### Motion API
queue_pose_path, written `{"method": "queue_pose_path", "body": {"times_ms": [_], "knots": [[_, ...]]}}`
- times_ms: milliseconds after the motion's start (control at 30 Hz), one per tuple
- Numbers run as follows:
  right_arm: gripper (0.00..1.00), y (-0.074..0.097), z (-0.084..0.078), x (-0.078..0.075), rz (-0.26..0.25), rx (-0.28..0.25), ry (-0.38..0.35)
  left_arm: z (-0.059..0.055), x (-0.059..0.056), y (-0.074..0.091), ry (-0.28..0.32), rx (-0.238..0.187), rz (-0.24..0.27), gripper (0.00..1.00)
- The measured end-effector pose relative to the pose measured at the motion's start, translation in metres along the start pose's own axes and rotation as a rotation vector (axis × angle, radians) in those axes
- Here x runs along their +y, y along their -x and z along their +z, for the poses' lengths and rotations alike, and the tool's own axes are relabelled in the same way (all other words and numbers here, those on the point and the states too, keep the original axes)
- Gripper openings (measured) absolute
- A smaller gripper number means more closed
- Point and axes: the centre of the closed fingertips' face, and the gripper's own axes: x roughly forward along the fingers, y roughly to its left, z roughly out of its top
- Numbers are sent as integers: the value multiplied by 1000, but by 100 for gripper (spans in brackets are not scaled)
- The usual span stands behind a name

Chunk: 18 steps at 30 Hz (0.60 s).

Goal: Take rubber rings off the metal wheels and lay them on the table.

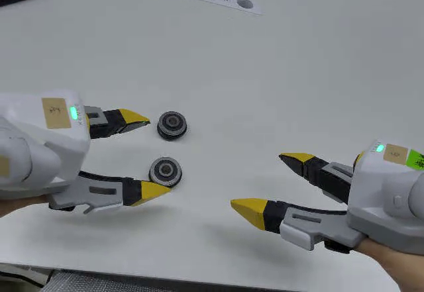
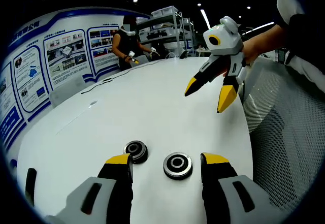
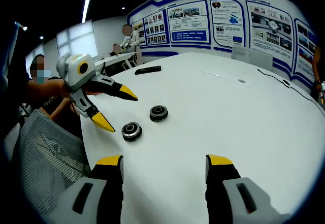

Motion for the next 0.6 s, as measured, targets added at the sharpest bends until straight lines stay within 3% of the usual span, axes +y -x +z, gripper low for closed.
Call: {"method": "queue_pose_path", "body": {"times_ms": [600], "knots": [[64,-5,2,3,23,-30,-52,-10,-2,-9,-23,71,-39,33]]}}
